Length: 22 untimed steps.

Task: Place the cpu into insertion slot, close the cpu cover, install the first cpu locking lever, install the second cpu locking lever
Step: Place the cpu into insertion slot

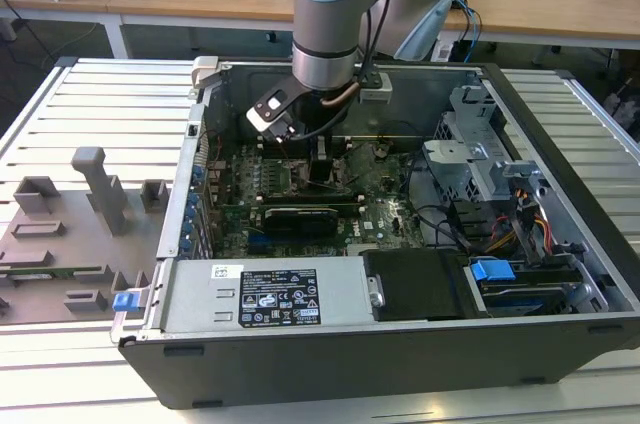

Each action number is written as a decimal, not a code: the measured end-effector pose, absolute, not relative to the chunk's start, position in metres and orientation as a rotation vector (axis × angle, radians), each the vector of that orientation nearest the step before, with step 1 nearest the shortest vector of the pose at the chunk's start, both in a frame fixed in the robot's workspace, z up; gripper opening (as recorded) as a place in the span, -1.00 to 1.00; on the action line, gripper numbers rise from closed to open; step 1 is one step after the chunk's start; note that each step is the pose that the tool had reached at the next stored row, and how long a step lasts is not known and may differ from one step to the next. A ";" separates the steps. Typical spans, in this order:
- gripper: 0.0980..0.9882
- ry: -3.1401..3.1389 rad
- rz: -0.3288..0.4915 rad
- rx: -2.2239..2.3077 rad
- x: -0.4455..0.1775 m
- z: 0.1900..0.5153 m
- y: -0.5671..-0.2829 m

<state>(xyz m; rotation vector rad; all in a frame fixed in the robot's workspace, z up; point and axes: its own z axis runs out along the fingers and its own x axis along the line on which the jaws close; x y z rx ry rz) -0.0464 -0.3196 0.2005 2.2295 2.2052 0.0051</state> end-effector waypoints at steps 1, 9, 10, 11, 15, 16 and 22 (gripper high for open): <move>0.00 2.205 0.005 2.229 -0.046 0.200 -0.320; 0.00 2.205 0.005 2.229 -0.046 0.197 -0.319; 0.00 2.205 0.005 2.230 -0.046 0.196 -0.319; 0.02 2.205 0.007 2.230 -0.046 0.196 -0.319; 0.30 2.205 0.005 2.229 -0.046 0.197 -0.319; 0.30 2.205 0.005 2.229 -0.046 0.202 -0.319; -0.15 2.205 0.005 2.229 -0.046 0.214 -0.313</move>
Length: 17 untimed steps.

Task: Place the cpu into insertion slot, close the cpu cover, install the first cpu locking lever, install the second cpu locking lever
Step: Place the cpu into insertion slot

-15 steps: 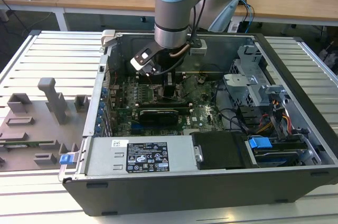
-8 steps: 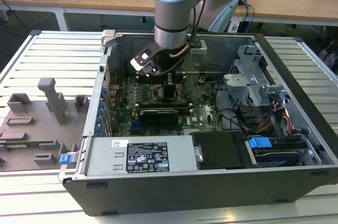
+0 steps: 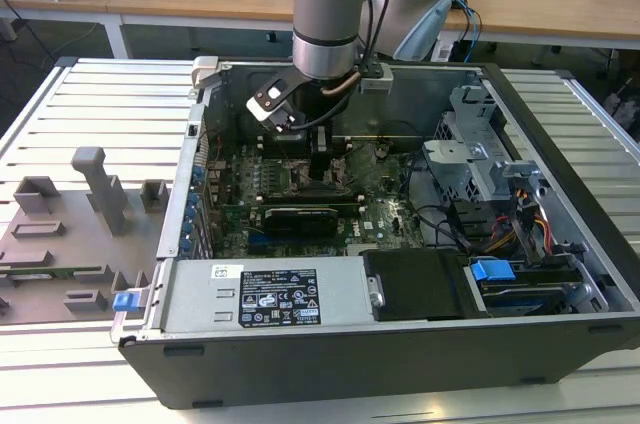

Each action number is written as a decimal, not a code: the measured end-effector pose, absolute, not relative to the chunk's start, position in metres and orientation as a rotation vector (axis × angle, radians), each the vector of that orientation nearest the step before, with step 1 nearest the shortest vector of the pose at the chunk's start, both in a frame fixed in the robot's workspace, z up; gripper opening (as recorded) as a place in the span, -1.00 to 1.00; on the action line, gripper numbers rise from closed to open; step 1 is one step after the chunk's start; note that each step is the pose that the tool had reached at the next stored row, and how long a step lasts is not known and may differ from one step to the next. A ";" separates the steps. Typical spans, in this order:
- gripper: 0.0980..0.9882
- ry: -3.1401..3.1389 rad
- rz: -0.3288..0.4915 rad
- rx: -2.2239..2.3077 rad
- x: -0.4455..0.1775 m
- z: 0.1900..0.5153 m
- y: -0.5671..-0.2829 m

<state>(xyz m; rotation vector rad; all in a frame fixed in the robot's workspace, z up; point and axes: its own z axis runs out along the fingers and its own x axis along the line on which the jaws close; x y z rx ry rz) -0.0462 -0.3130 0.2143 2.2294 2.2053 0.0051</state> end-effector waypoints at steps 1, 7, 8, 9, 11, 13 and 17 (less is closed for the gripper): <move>-0.43 2.205 0.004 2.229 -0.046 0.220 -0.313; -0.97 2.205 0.004 2.229 -0.046 0.228 -0.312; -0.97 2.205 0.004 2.229 -0.046 0.228 -0.312; -0.97 2.205 0.004 2.229 -0.046 0.228 -0.312; -0.81 2.205 0.004 2.229 -0.046 0.228 -0.312; -0.67 2.205 0.004 2.229 -0.046 0.228 -0.312; -0.39 2.205 0.004 2.229 -0.046 0.228 -0.312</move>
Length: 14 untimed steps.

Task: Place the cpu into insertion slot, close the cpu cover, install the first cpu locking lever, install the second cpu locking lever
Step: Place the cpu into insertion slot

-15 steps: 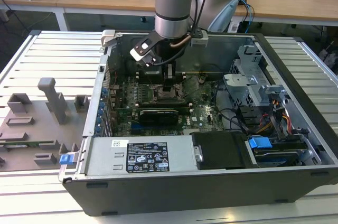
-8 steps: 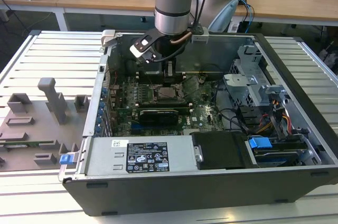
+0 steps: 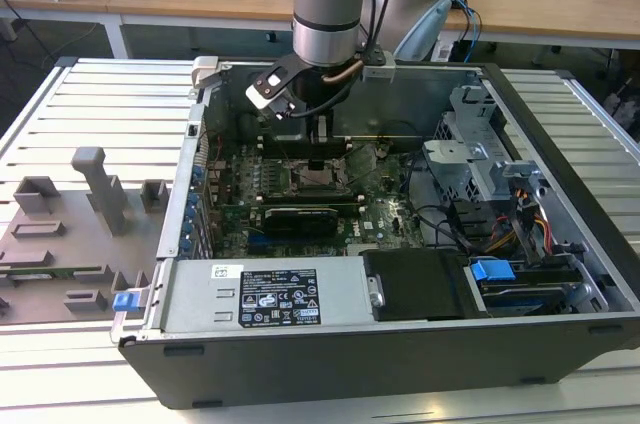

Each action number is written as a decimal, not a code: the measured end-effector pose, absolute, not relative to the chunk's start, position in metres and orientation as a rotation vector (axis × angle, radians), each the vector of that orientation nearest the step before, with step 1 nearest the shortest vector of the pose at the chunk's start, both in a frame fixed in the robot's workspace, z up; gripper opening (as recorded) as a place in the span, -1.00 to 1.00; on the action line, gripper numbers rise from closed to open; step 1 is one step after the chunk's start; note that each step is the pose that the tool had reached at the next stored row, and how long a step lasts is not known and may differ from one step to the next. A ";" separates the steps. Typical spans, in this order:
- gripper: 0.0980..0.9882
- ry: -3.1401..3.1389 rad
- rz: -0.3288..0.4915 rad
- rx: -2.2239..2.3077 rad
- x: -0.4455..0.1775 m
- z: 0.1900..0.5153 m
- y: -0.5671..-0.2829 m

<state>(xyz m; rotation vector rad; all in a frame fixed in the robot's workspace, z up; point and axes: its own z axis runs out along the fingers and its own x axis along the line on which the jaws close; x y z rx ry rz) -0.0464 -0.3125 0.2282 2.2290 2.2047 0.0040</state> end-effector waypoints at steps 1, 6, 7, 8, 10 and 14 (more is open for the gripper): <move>-0.39 2.205 0.004 2.229 -0.046 0.228 -0.312; 0.03 2.205 0.004 2.229 -0.046 0.228 -0.312; 0.18 2.205 0.004 2.229 -0.046 0.227 -0.313; 0.18 2.205 0.003 2.229 -0.046 0.225 -0.312; 0.18 2.202 -0.001 2.227 -0.046 0.221 -0.312; 0.18 2.197 -0.014 2.221 -0.046 0.214 -0.313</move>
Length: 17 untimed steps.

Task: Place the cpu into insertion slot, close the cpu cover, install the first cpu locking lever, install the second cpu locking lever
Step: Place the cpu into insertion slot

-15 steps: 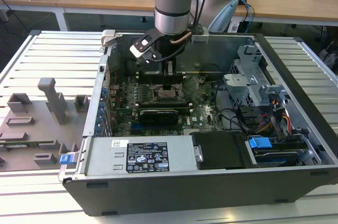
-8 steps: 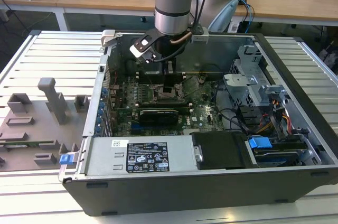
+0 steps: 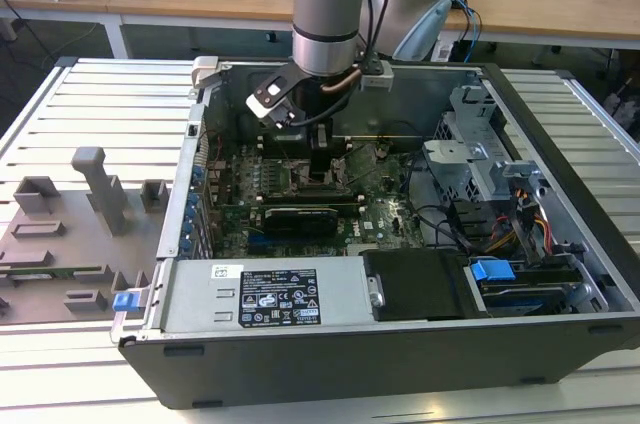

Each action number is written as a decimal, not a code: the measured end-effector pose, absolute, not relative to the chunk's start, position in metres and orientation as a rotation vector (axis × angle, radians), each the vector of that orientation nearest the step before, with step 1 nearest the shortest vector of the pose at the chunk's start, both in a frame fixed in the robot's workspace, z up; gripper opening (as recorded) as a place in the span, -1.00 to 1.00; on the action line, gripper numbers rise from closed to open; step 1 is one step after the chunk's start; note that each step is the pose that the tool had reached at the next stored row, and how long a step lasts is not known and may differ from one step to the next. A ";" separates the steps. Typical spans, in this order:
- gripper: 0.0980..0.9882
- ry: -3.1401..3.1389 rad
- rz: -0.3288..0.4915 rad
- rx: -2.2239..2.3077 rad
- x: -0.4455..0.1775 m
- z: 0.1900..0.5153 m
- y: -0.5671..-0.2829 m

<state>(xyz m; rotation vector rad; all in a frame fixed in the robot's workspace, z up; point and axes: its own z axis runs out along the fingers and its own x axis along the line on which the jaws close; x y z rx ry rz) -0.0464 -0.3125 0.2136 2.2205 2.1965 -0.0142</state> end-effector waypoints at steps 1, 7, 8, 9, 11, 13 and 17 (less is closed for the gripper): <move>0.18 2.194 -0.020 2.218 -0.046 0.212 -0.312; 0.18 2.187 -0.034 2.211 -0.046 0.200 -0.312; 0.18 2.187 -0.034 2.211 -0.046 0.199 -0.312; 0.18 2.187 -0.034 2.211 -0.046 0.198 -0.312; 0.18 2.188 -0.032 2.212 -0.046 0.197 -0.312; 0.18 2.189 -0.031 2.212 -0.046 0.197 -0.311; 0.18 2.189 -0.031 2.212 -0.046 0.196 -0.311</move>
